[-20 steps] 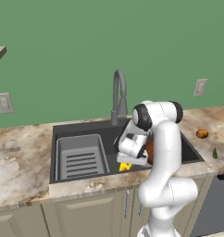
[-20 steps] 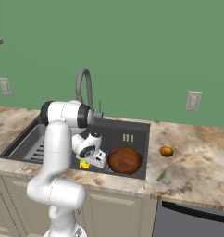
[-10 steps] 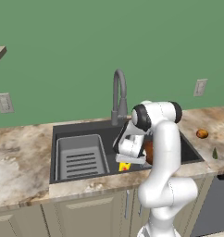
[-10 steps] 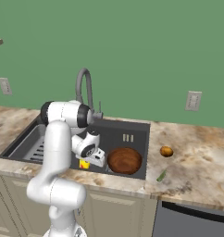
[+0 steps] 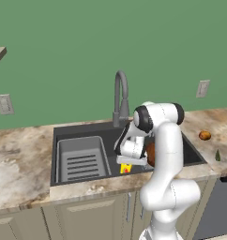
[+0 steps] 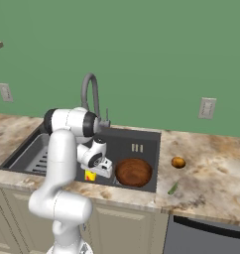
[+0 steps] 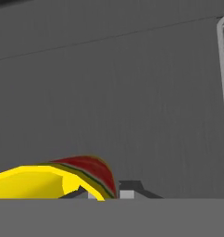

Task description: Remove the mango and lemon wedge from the sink. Then move the bowl and cup from the counter to the sink for washing.

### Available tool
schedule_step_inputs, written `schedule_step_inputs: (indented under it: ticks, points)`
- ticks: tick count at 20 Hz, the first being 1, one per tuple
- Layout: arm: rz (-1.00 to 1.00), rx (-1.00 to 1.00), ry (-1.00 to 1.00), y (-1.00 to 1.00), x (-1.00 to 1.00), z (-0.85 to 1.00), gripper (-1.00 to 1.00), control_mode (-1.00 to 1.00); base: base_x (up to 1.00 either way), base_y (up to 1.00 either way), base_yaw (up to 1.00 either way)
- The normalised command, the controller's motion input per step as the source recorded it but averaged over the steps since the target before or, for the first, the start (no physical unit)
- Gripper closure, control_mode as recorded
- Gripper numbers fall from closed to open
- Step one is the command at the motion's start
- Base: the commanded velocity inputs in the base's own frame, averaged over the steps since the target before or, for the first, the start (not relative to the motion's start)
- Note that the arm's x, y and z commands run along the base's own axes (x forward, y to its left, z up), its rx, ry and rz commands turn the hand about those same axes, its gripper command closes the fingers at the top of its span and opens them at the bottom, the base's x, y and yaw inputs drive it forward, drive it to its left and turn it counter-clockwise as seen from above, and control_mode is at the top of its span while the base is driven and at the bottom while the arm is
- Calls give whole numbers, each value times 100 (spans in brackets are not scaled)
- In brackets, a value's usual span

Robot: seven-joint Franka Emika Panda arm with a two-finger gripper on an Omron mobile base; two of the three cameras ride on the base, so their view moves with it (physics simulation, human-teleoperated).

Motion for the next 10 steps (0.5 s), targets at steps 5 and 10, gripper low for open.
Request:
schedule_step_inputs:
  ticks: [5,10]
  points:
    - [0,0,0,0,-2,-14,100,-100,0,0,0]
    - [0,0,0,0,-4,-15,100,-100,0,0,0]
